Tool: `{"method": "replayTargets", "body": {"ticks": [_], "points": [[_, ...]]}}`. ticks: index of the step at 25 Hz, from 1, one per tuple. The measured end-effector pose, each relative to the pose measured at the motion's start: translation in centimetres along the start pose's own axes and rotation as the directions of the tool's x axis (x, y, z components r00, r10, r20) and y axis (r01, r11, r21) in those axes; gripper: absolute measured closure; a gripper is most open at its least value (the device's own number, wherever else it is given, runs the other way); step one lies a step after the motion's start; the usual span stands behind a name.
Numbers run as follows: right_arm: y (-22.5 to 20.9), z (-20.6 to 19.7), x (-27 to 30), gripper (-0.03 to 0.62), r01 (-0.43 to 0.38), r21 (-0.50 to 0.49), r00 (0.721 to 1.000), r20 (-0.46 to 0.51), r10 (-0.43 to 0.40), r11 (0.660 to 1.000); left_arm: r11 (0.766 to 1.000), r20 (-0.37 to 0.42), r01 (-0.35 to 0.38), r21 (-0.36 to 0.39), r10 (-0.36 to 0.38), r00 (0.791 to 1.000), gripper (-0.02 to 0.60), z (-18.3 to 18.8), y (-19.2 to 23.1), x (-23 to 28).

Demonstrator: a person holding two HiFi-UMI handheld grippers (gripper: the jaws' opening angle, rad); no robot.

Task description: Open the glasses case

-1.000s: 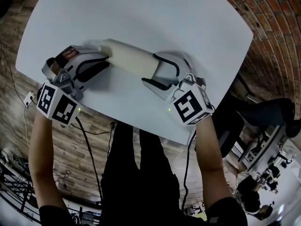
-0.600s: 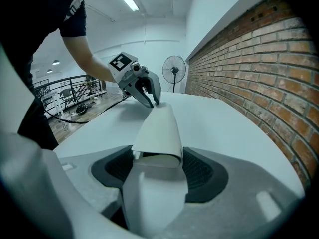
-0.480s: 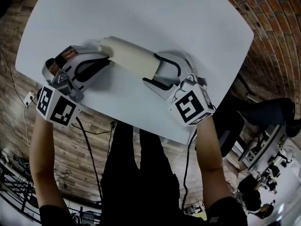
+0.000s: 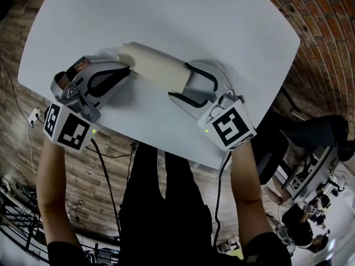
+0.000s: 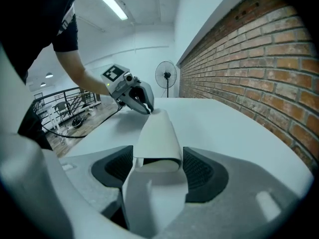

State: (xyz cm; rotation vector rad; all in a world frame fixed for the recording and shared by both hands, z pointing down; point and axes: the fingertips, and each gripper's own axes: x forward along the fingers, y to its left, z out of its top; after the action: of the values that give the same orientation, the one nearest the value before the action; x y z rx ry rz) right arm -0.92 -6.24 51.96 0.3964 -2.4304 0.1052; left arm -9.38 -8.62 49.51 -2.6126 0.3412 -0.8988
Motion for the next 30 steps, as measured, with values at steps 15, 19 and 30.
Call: {"method": "replayTargets", "body": {"ticks": [15, 19, 30], "points": [[-0.5, -0.1, -0.5, 0.283, 0.065, 0.036, 0.997, 0.03, -0.067, 0.997, 0.997, 0.034, -0.013, -0.078, 0.015, 0.999, 0.563, 0.8, 1.1, -0.1], [-0.4, 0.0, -0.5, 0.283, 0.068, 0.037, 0.997, 0.03, -0.069, 0.997, 0.996, 0.041, -0.015, -0.089, 0.018, 0.999, 0.563, 0.9, 1.6, -0.1], [-0.7, -0.1, -0.6, 0.283, 0.092, 0.052, 0.995, 0.043, -0.095, 0.994, 0.994, 0.052, -0.018, -0.111, 0.024, 0.998, 0.563, 0.7, 2.0, 0.5]]}}
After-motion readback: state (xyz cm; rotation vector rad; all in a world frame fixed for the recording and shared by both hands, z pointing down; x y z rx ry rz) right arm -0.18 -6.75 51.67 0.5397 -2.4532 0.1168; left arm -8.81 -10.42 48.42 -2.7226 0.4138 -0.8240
